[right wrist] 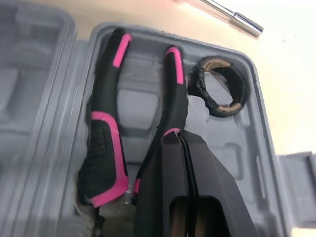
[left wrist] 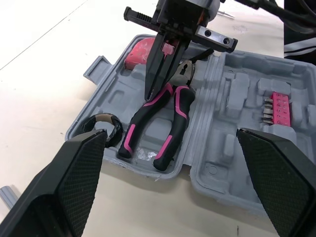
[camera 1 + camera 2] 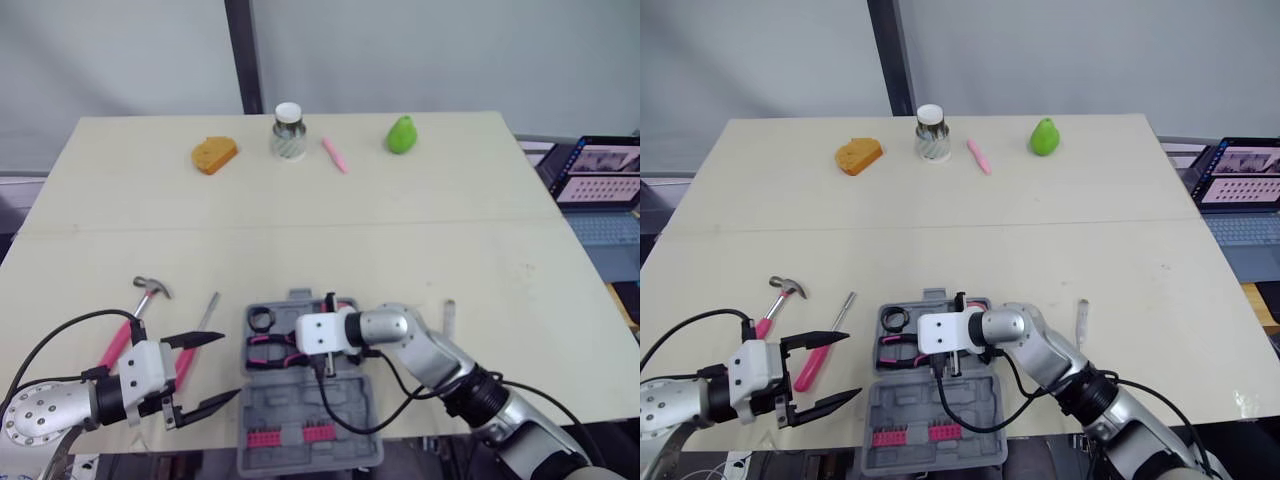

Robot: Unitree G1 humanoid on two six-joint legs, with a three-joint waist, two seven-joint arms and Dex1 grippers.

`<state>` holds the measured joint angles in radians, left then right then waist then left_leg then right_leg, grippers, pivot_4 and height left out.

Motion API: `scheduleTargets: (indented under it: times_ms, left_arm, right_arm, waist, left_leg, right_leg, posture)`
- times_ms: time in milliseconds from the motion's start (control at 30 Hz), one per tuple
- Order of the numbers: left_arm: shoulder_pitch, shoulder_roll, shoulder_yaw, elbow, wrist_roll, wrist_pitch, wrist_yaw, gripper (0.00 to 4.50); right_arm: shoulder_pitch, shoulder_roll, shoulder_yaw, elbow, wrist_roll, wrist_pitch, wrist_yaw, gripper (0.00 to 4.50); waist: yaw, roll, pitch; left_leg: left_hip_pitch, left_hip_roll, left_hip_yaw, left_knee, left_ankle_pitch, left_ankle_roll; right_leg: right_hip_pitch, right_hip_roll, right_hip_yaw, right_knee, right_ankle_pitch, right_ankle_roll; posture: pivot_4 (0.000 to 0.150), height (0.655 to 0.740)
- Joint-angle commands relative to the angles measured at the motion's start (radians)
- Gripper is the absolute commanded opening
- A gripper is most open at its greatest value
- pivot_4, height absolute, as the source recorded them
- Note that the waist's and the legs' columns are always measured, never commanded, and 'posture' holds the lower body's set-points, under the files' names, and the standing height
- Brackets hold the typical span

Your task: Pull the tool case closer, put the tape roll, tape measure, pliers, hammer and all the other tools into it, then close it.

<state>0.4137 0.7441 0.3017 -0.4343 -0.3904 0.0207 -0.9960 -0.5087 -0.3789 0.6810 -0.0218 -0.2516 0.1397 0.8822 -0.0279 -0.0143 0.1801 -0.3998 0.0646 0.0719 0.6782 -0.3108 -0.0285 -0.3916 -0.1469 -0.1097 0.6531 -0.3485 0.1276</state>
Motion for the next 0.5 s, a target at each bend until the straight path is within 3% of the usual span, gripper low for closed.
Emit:
scheduleTargets:
  times_ms: [33,200,367,500]
  left_arm:
    - [0.003,-0.004,0.004,-0.027,-0.002,-0.008,0.007,4.5]
    - [0.002,-0.006,-0.001,-0.028,0.001,-0.006,0.011,4.5]
    - [0.001,-0.005,-0.005,-0.026,0.003,-0.006,0.014,4.5]
    - [-0.003,-0.004,-0.008,-0.022,0.005,-0.004,0.019,4.5]
  right_arm:
    - [0.033,-0.01,0.038,0.055,-0.044,0.012,0.02,0.02]
    - [0.036,-0.006,0.055,0.075,-0.079,-0.012,0.025,0.02]
    - [0.034,-0.007,0.069,0.092,-0.116,-0.034,0.034,0.02]
    - [0.037,-0.006,0.074,0.101,-0.132,-0.04,0.038,0.02]
  waist:
    - [0.0,0.0,0.0]
    - [0.0,0.0,-0.001]
    - [0.0,0.0,-0.003]
    - [0.0,0.0,-0.004]
  left_leg:
    - [0.0,0.0,0.0,0.0,0.0,0.0]
    - [0.004,0.0,0.002,-0.002,0.0,0.0]
    - [0.02,0.0,0.005,-0.013,0.0,-0.001]
    - [0.025,0.001,0.008,-0.015,-0.001,-0.002]
  right_leg:
    - [0.0,0.0,0.0,0.0,0.0,0.0]
    - [0.002,0.0,0.001,0.0,0.0,0.0]
    - [0.015,0.0,0.002,-0.01,0.0,-0.001]
    - [0.017,0.0,0.003,-0.01,-0.001,-0.001]
  posture:
    - [0.15,0.74]
    - [0.15,0.74]
    - [0.15,0.74]
    - [0.15,0.74]
